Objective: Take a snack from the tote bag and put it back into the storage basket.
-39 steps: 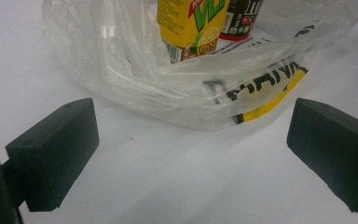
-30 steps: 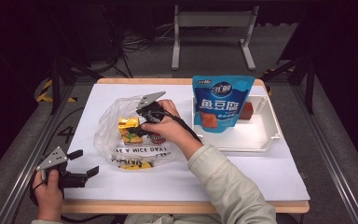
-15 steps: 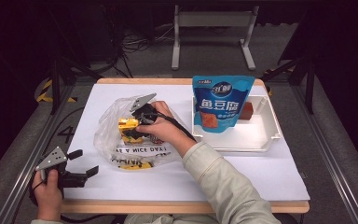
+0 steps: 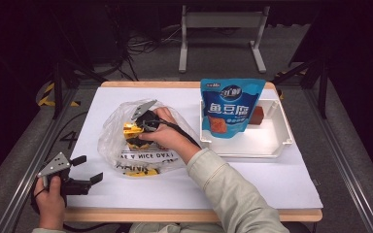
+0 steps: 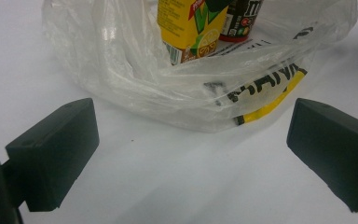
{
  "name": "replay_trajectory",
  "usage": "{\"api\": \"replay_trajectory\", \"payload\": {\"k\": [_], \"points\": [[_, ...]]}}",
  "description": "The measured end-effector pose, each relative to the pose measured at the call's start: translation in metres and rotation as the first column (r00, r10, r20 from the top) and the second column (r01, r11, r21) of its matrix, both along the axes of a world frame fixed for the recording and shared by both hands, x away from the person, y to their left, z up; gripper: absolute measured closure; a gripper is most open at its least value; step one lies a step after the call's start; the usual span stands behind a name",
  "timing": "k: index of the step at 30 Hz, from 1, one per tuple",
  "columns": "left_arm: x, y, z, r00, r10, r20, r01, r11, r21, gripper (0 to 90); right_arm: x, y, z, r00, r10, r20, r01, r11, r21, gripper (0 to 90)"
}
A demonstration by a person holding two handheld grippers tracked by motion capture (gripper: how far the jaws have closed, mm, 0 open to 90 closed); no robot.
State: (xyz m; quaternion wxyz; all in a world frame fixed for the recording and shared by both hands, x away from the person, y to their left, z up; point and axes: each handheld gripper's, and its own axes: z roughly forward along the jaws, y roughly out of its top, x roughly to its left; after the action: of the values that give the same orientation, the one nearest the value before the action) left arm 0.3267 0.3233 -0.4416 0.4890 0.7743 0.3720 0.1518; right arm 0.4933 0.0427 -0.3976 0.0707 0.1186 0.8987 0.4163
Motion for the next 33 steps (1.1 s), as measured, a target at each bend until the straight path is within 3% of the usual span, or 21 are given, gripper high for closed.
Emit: {"api": "replay_trajectory", "payload": {"k": [4,7,10,13,26,33], "points": [[0.0,0.0,0.0,1.0,0.0,0.001,0.0,1.0,0.001,2.7,-0.001,0.001,0.0,0.9994,0.035,0.008,-0.035,0.999,0.002,29.1],[0.0,0.0,0.0,1.0,0.0,0.001,0.0,1.0,0.001,2.8,-0.001,0.001,0.002,0.9974,0.048,0.055,-0.046,0.999,-0.027,37.1],[0.0,0.0,0.0,1.0,0.0,0.002,0.0,1.0,0.001,2.7,0.0,0.0,0.002,0.9969,0.057,0.055,-0.055,0.998,-0.029,38.9],[0.0,0.0,0.0,1.0,0.004,0.004,-0.004,1.0,0.0,2.8,0.0,-0.003,0.005,0.995,0.092,0.041,-0.09,0.995,-0.048,49.5],[0.001,0.001,0.0,1.0,0.002,0.005,-0.002,1.0,-0.001,2.7,-0.011,0.0,0.014,0.9905,0.117,0.071,-0.112,0.991,-0.074,50.5],[0.002,0.0,0.0,1.0,0.001,0.006,-0.001,1.0,0.001,2.7,-0.018,-0.002,0.032,0.9896,0.129,0.062,-0.128,0.992,-0.021,50.4]]}}
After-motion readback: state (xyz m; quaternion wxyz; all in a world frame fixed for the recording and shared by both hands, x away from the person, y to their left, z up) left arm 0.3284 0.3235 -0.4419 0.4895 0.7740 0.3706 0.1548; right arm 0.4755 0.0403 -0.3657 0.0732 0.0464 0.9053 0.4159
